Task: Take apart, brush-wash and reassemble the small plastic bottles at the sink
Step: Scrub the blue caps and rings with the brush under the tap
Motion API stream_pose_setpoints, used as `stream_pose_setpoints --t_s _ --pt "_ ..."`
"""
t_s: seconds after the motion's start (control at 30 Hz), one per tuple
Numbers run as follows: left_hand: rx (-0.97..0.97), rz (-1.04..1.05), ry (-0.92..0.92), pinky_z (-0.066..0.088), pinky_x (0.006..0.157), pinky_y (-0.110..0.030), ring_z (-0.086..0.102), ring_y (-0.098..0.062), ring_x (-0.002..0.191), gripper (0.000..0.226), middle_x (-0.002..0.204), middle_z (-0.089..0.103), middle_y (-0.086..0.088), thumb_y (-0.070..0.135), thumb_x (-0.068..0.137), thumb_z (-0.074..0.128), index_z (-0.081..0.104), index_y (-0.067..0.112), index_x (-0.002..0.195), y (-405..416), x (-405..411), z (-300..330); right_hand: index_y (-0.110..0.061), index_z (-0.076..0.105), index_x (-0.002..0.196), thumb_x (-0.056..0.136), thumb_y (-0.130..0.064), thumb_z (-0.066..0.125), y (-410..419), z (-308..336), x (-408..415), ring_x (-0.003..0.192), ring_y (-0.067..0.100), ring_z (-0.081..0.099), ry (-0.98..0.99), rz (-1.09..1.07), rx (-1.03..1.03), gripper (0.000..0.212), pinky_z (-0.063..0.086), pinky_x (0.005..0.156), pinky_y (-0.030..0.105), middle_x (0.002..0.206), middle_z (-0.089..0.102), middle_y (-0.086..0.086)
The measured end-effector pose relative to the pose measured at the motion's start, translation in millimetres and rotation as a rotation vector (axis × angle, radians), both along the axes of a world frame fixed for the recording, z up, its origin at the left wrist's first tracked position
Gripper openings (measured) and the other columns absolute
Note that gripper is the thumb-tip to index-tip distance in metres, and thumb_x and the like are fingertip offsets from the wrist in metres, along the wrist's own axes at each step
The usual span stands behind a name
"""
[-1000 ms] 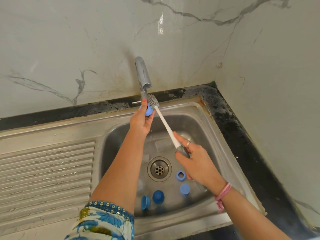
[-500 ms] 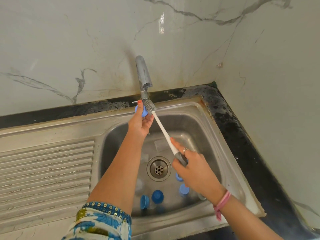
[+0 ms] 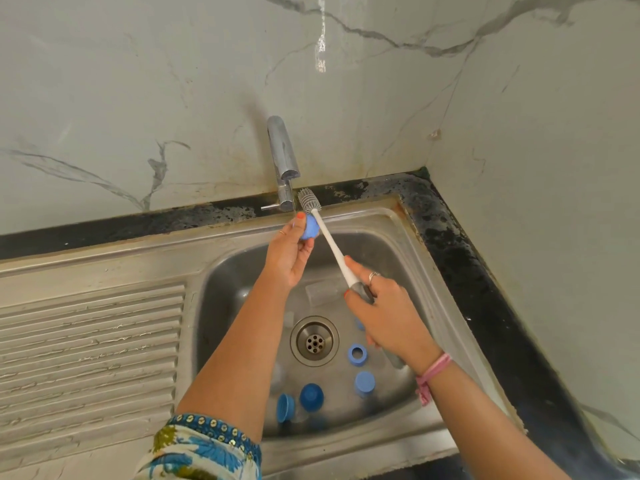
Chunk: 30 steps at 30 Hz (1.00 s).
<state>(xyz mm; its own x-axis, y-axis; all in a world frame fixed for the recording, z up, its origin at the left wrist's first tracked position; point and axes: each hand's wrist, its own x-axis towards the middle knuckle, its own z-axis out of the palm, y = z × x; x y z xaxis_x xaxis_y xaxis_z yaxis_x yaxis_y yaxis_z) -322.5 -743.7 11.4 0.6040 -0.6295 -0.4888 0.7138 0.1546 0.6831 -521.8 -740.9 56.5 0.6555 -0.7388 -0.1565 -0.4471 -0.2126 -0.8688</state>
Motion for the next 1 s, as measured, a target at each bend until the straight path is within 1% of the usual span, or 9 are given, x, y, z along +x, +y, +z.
stream_pose_setpoints --t_s 0.13,0.23,0.33,0.47,0.57,0.67,0.77,0.87,1.0 --pt "-0.001 0.097 0.036 0.052 0.063 -0.019 0.06 -0.011 0.079 0.014 0.1 0.062 -0.006 0.024 0.092 0.063 0.062 0.014 0.102 3 9 -2 -0.047 0.036 0.141 0.094 -0.02 0.054 16 -3 -9 0.044 0.007 0.038 0.083 0.033 -0.058 0.057 0.051 0.05 0.033 0.059 0.043 -0.002" --pt "-0.011 0.171 0.1 0.058 0.071 -0.026 0.066 -0.014 0.082 0.026 0.102 0.066 -0.009 0.026 0.087 0.069 0.061 0.01 0.105 5 13 -5 -0.051 0.035 0.139 0.093 -0.022 0.055 31 -11 -17 0.049 0.016 0.042 0.08 0.042 -0.04 0.058 0.053 0.055 0.04 0.063 0.05 0.008" --pt "-0.088 0.17 0.151 0.058 0.082 -0.041 0.069 -0.022 0.088 0.031 0.104 0.068 -0.013 0.026 0.088 0.069 0.059 0.008 0.111 6 12 -5 -0.048 0.037 0.14 0.092 -0.021 0.055 36 -18 -19 0.051 0.022 0.045 0.081 0.053 -0.064 0.058 0.053 0.056 0.035 0.063 0.055 0.01" --pt "-0.173 0.229 0.234 0.061 0.064 -0.031 0.073 -0.02 0.071 0.024 0.095 0.068 -0.014 0.018 0.091 0.064 0.058 0.002 0.109 4 11 -3 -0.044 0.041 0.141 0.093 -0.02 0.057 41 -21 -21 0.049 0.009 0.04 0.052 0.039 -0.069 0.056 0.048 0.056 0.033 0.06 0.045 0.003" --pt "-0.175 0.16 0.197 0.06 0.066 -0.029 0.073 -0.019 0.075 0.021 0.096 0.069 -0.014 0.016 0.092 0.062 0.059 0.002 0.108 2 12 0 -0.049 0.042 0.138 0.093 -0.022 0.057 35 -21 -20 0.051 0.012 0.038 0.037 -0.003 -0.061 0.054 0.051 0.055 0.044 0.07 0.05 0.019" --pt "-0.125 0.104 0.166 0.06 0.067 -0.024 0.069 -0.018 0.085 0.02 0.098 0.068 -0.013 0.011 0.093 0.061 0.059 0.001 0.11 3 14 1 -0.055 0.041 0.136 0.093 -0.025 0.056 22 -17 -13 0.051 0.013 0.038 0.045 -0.002 -0.057 0.054 0.051 0.053 0.046 0.066 0.042 0.007" --pt "-0.109 0.015 0.153 0.059 0.066 -0.023 0.068 -0.02 0.089 0.021 0.101 0.067 -0.015 0.006 0.094 0.057 0.058 -0.001 0.114 9 12 -1 -0.048 0.041 0.139 0.093 -0.023 0.054 5 -12 -7 0.05 0.016 0.042 0.06 0.03 -0.073 0.054 0.052 0.053 0.043 0.067 0.048 0.014" --pt "-0.108 -0.04 0.121 0.057 0.063 -0.019 0.069 -0.021 0.091 0.018 0.103 0.068 -0.015 0.009 0.094 0.059 0.06 0.004 0.111 16 14 -3 -0.045 0.042 0.141 0.093 -0.019 0.053 -4 -8 -4 0.05 0.016 0.044 0.03 0.069 -0.032 0.055 0.05 0.044 0.028 0.077 0.055 0.025" --pt "-0.038 -0.186 0.009 0.056 0.063 -0.018 0.07 -0.021 0.088 0.013 0.104 0.067 -0.013 0.008 0.094 0.059 0.062 0.008 0.106 19 16 0 -0.047 0.041 0.141 0.094 -0.019 0.053 -11 -9 -4 0.047 0.013 0.044 0.025 0.079 -0.022 0.056 0.046 0.043 0.021 0.083 0.057 0.025"
